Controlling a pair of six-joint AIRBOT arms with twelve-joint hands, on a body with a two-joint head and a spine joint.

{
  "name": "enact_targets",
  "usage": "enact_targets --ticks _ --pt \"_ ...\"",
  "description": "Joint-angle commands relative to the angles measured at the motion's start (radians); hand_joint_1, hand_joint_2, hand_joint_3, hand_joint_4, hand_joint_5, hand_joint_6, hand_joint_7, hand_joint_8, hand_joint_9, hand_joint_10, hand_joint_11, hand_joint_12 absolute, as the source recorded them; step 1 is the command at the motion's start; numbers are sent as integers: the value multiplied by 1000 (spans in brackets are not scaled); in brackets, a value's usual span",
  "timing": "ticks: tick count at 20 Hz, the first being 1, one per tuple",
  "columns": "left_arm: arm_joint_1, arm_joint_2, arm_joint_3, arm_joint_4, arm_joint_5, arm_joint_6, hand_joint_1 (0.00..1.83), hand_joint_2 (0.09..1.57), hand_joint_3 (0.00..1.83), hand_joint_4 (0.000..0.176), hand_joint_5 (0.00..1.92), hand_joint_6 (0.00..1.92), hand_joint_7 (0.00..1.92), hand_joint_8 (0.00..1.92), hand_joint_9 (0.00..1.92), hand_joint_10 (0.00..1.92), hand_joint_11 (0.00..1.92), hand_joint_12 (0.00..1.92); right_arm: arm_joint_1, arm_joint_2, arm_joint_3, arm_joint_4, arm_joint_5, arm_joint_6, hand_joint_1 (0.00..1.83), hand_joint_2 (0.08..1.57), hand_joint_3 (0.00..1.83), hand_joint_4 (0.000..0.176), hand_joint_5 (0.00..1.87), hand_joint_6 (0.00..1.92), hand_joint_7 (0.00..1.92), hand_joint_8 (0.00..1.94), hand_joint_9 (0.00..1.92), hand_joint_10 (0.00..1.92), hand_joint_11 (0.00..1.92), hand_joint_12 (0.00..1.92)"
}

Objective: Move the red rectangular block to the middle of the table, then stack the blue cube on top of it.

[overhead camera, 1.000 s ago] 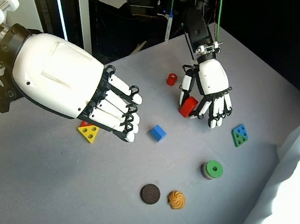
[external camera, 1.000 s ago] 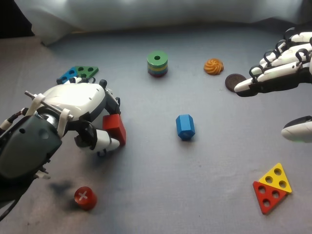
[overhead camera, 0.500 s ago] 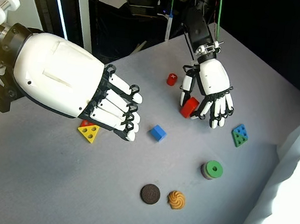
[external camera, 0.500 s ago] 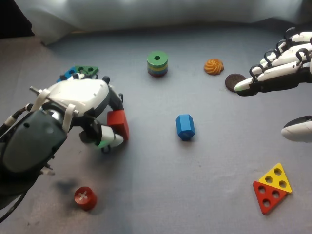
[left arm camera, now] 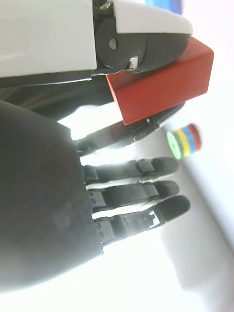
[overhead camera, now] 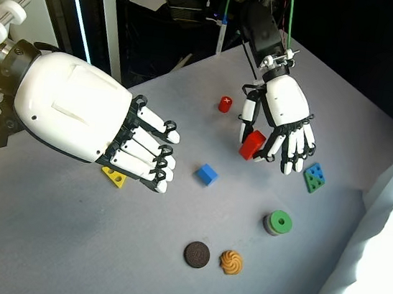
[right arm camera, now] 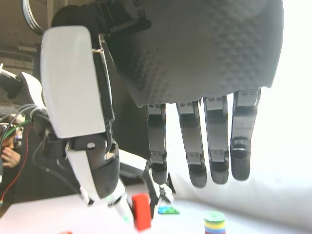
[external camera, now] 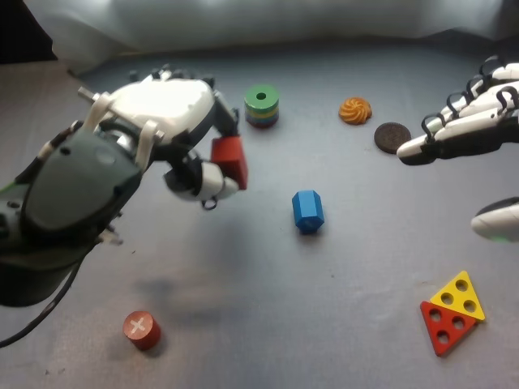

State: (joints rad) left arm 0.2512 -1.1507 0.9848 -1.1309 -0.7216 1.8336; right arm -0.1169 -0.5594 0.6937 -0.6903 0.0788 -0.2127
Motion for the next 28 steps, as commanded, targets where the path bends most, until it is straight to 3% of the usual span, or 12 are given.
enact_targets --ticks 1,5,7,10,11,12,15,17,19,21,26,28 --pt "-14 5 -1 37 -63 8 1058 1065 0 154 1078 815 402 5 262 4 0 1086 7 9 0 17 81 7 521 1222 0 0 323 5 310 2 237 5 0 633" --pt "-29 -32 -7 20 -64 12 1061 1062 0 150 1085 804 409 2 277 7 0 1098 7 9 0 19 80 7 485 1231 3 0 313 1 295 0 221 0 0 591" --pt "-15 -43 -14 19 -75 1 1044 1071 2 173 1058 847 418 2 281 5 0 1119 8 9 0 19 78 7 510 1230 1 0 321 4 304 4 222 1 0 581" --pt "21 -54 -19 37 -95 -33 1042 1072 2 175 1055 852 418 2 281 5 0 1124 8 8 0 23 77 7 512 1230 1 0 321 4 305 4 222 1 0 582" --pt "32 -57 -19 41 -95 -40 1065 1064 0 135 1081 811 430 3 278 3 0 1092 8 8 0 23 77 7 499 1232 1 0 327 5 315 5 237 6 0 609" --pt "47 -59 -19 48 -99 -52 1056 1064 0 159 1078 814 431 2 281 3 0 1080 8 8 0 23 77 7 478 1233 1 0 319 1 315 4 244 9 0 616" --pt "82 -65 -19 72 -111 -81 1049 1066 1 173 1070 826 424 2 275 1 0 1116 9 7 0 23 81 7 520 1224 0 0 333 5 320 3 243 6 0 607" --pt "105 -65 -18 88 -121 -104 1059 1062 0 156 1083 806 417 1 268 1 0 1091 9 8 0 23 81 7 511 1227 0 0 330 1 317 1 236 2 0 608" --pt "123 -65 -12 104 -129 -124 1047 1068 1 173 1066 834 430 3 288 7 0 1105 8 8 0 23 83 6 503 1226 0 0 328 2 325 3 245 5 0 561" --pt "129 -69 -1 112 -129 -132 1062 1062 0 144 1083 809 431 1 274 1 0 1070 8 8 0 23 83 6 532 1220 0 0 335 4 341 6 258 9 0 595" --pt "135 -89 41 150 -129 -160 1043 1071 1 175 1056 849 410 0 297 10 0 1072 4 6 0 23 69 7 514 1227 0 0 334 1 331 1 250 3 0 573" --pt "138 -93 53 161 -129 -167 1019 1093 3 176 998 941 554 26 336 17 0 1122 5 3 -1 23 69 7 541 1222 0 0 352 7 339 2 253 3 0 617"
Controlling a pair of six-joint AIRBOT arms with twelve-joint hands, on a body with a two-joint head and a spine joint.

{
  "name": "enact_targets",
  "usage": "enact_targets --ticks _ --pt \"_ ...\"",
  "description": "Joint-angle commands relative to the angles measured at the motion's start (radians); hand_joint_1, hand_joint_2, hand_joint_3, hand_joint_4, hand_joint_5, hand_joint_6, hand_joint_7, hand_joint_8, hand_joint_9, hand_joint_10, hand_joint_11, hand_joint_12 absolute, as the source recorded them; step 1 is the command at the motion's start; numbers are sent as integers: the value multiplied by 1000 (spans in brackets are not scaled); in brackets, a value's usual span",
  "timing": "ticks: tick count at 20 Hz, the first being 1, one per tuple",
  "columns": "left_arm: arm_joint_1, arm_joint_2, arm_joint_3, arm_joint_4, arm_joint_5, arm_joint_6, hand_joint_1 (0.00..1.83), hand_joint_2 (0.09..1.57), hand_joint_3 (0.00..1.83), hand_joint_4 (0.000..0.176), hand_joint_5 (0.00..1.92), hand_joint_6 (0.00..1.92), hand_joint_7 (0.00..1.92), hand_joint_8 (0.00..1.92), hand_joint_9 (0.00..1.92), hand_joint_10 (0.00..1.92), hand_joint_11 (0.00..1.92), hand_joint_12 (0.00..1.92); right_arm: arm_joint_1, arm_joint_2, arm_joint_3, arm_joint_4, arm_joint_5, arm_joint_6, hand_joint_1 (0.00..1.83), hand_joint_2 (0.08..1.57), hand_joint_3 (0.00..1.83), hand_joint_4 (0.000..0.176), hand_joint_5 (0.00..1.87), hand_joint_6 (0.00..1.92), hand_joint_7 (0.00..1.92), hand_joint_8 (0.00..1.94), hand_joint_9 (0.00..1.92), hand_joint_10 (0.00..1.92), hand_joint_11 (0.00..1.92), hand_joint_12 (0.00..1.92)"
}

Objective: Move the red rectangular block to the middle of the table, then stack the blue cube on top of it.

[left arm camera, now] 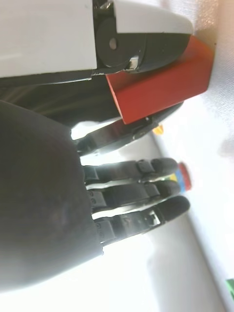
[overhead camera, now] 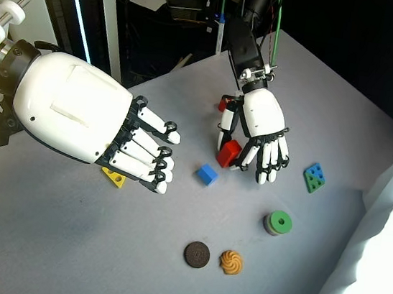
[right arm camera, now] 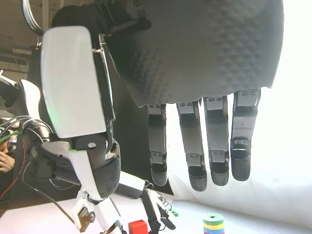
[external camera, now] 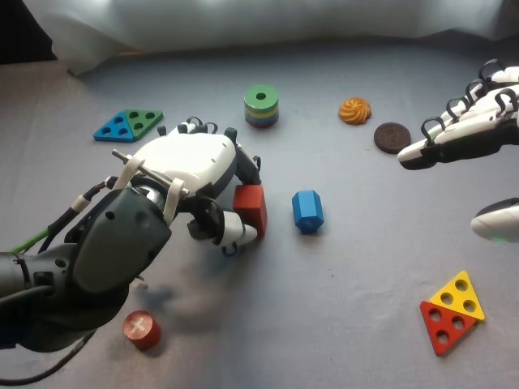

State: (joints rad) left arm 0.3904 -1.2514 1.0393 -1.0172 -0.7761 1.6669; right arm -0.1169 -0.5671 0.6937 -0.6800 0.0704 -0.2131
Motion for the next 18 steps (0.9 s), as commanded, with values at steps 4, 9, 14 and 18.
enact_targets --ticks 4,9,14,18 --pt "2 -2 15 61 -79 -10 942 974 0 9 1000 34 613 5 337 10 0 1055 5 9 0 13 78 7 551 1222 0 0 346 2 326 0 244 1 0 606" --pt "2 -4 16 63 -84 -13 843 957 0 30 936 1 563 0 285 0 0 1033 6 -8 3 24 73 -3 539 1223 0 0 346 2 330 2 241 0 0 586" --pt "-1 -4 12 63 -84 -13 420 1010 0 58 521 0 306 0 150 2 0 823 -49 -19 52 126 120 -4 372 992 0 12 89 0 34 0 21 0 0 24" --pt "-6 0 3 60 -84 -11 361 1016 3 21 400 0 275 0 147 1 0 807 -98 -19 80 126 186 -23 425 821 0 99 84 8 0 0 0 0 0 0"
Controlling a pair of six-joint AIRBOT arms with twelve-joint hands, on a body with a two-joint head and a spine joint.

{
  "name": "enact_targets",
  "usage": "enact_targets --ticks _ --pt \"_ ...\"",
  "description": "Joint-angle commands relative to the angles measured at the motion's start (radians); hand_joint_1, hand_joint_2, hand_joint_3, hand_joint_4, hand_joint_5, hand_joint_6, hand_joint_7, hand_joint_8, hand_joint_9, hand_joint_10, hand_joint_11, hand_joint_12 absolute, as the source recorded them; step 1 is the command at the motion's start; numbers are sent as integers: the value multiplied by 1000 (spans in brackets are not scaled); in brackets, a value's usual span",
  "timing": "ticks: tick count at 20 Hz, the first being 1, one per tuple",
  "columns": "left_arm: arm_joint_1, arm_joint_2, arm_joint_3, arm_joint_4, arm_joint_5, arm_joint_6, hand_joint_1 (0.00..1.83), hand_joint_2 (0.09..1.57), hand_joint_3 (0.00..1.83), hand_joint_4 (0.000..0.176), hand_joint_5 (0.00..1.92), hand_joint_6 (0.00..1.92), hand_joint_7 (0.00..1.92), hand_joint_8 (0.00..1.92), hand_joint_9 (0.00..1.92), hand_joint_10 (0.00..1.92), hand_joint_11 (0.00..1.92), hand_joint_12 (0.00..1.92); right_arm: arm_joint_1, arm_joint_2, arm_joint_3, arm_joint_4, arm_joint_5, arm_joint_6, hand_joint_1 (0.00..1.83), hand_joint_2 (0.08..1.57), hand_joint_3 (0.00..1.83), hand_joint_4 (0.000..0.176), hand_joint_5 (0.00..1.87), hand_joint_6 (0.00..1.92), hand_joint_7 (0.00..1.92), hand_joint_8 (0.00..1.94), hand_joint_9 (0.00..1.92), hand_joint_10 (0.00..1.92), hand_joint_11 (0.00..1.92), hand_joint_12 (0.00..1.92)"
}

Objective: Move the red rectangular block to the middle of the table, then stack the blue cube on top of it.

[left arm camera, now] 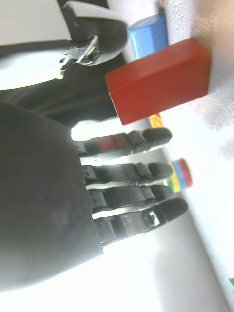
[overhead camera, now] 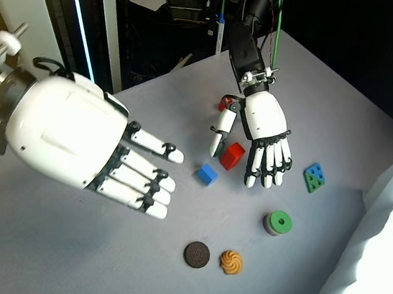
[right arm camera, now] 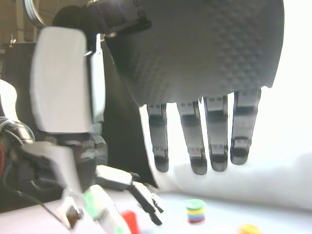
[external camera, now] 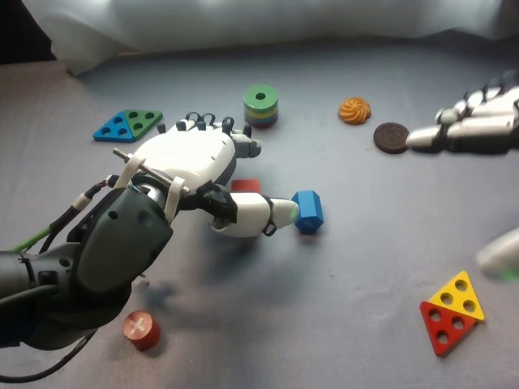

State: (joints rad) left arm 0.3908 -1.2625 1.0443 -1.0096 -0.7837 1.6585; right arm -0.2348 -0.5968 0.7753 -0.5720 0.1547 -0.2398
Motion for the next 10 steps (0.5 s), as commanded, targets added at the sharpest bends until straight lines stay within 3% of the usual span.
enact_targets --ticks 1,2,4,5,6,8,10 --pt "-9 15 -5 49 -76 0 350 1026 3 0 397 0 258 0 148 0 0 849 7 10 10 18 137 2 487 781 0 111 50 0 0 0 0 0 0 0" --pt "-10 19 -10 43 -76 6 329 1037 7 0 385 0 262 3 156 4 0 852 -7 10 22 20 172 2 544 729 0 124 66 9 0 0 0 0 0 0" --pt "-14 36 -25 25 -76 25 280 1060 7 0 370 0 267 3 167 5 0 915 -40 10 42 50 228 -8 569 715 0 129 65 8 0 0 0 0 0 0" --pt "-17 44 -30 21 -76 30 244 1079 7 0 366 0 291 5 195 10 0 704 -46 10 44 73 230 -44 632 728 0 126 52 2 0 0 0 0 0 0" --pt "-22 57 -38 16 -75 39 196 1103 9 0 318 6 283 2 201 7 0 480 -54 5 44 213 232 -189 702 703 0 134 78 12 0 0 0 0 0 0" --pt "-32 84 -53 11 -62 53 143 1100 1 0 272 2 247 2 179 1 0 302 -75 -12 44 482 251 -409 771 738 0 104 107 22 0 0 0 0 0 0" --pt "-45 115 -71 -8 -47 78 111 1036 0 0 244 0 221 0 147 0 0 251 -107 -38 44 620 300 -494 819 767 0 53 92 13 0 0 0 0 0 0"
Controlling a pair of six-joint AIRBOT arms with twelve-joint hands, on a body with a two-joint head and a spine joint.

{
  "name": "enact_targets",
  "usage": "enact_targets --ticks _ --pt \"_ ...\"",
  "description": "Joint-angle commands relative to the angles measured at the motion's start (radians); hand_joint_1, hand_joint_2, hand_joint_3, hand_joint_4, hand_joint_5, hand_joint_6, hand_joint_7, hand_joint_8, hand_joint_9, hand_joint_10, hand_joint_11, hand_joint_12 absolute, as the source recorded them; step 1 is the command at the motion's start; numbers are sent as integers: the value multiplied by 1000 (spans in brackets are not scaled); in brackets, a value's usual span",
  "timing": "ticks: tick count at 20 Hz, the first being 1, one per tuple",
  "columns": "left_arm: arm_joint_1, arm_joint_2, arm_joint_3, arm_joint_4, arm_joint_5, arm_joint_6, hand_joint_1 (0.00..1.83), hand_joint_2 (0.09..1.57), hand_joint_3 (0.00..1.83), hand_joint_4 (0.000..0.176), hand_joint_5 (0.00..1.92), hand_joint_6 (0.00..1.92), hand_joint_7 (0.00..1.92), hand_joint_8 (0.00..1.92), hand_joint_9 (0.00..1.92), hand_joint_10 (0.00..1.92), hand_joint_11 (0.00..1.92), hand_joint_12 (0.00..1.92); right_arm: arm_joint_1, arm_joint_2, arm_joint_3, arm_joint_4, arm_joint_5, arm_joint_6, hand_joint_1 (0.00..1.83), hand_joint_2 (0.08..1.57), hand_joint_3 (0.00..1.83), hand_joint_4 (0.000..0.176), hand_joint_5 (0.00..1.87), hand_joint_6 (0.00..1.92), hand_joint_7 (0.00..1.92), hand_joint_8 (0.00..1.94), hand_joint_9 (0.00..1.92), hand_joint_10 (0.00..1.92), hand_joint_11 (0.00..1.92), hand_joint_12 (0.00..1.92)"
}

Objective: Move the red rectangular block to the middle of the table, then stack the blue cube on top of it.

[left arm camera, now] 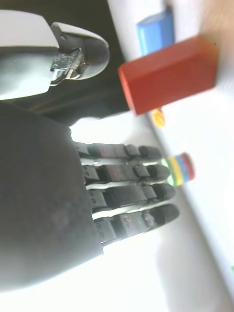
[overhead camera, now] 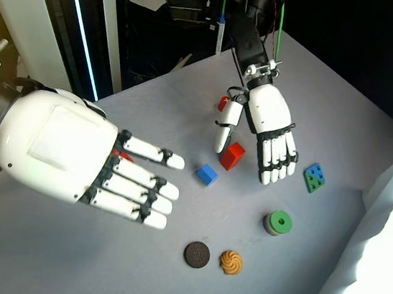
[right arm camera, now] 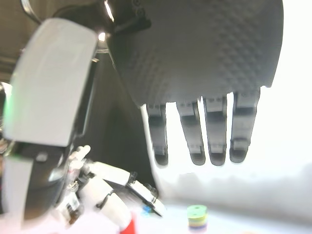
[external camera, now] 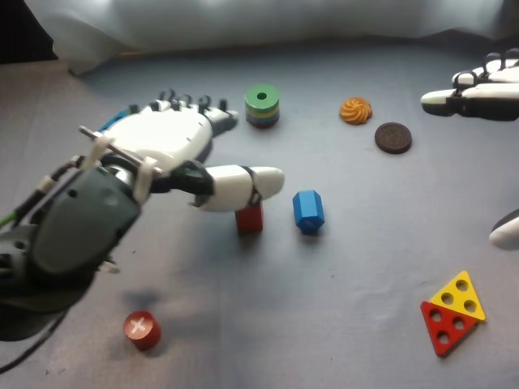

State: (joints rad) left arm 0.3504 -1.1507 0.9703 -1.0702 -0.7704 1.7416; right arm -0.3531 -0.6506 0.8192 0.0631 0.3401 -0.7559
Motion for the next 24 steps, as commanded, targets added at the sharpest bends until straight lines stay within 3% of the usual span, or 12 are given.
enact_targets --ticks 1,3,7,11,12,13,16,17,20,24 --pt "-10 21 -8 39 -58 7 87 1009 0 0 234 0 208 0 136 0 0 231 7 -5 0 45 116 -43 847 777 0 45 89 10 0 0 0 0 0 0" --pt "-26 54 -29 15 -57 29 48 975 0 0 222 2 188 0 116 0 0 190 6 -62 3 288 160 -308 879 779 0 59 198 53 0 0 0 0 0 0" --pt "-44 115 -71 -21 -51 57 22 941 0 0 227 0 192 0 131 3 0 194 17 -180 42 446 179 -448 870 773 0 77 237 57 0 0 0 0 0 0" --pt "-32 193 -120 -26 -42 59 0 940 0 0 230 1 192 0 126 1 0 141 55 -285 61 720 165 -724 847 773 0 55 251 53 0 0 0 0 0 0" --pt "-26 218 -130 -15 -23 57 0 941 0 0 234 2 197 2 130 3 0 139 72 -309 64 817 166 -805 854 786 0 33 279 63 0 0 0 0 0 0" --pt "-19 240 -139 -5 -2 52 0 946 1 0 234 1 194 1 127 1 0 118 88 -331 66 882 166 -848 872 774 0 26 322 78 0 0 0 0 0 0" --pt "-3 308 -173 21 8 45 0 950 2 0 242 3 195 0 118 4 0 75 121 -391 67 1004 193 -985 856 777 0 27 329 76 0 0 0 0 0 0" --pt "0 330 -187 23 11 50 0 952 1 0 246 3 200 2 117 3 0 22 126 -417 68 1062 220 -1065 837 765 0 50 353 82 0 0 0 0 0 0" --pt "10 377 -217 41 12 56 0 963 5 0 265 9 219 8 130 7 1 22 130 -488 95 1138 266 -1154 802 768 0 69 428 103 0 0 0 0 0 0" --pt "12 411 -249 -18 32 113 0 977 5 0 258 1 218 3 130 4 13 11 142 -558 164 1226 265 -1224 810 754 0 63 451 100 0 0 0 0 0 0"
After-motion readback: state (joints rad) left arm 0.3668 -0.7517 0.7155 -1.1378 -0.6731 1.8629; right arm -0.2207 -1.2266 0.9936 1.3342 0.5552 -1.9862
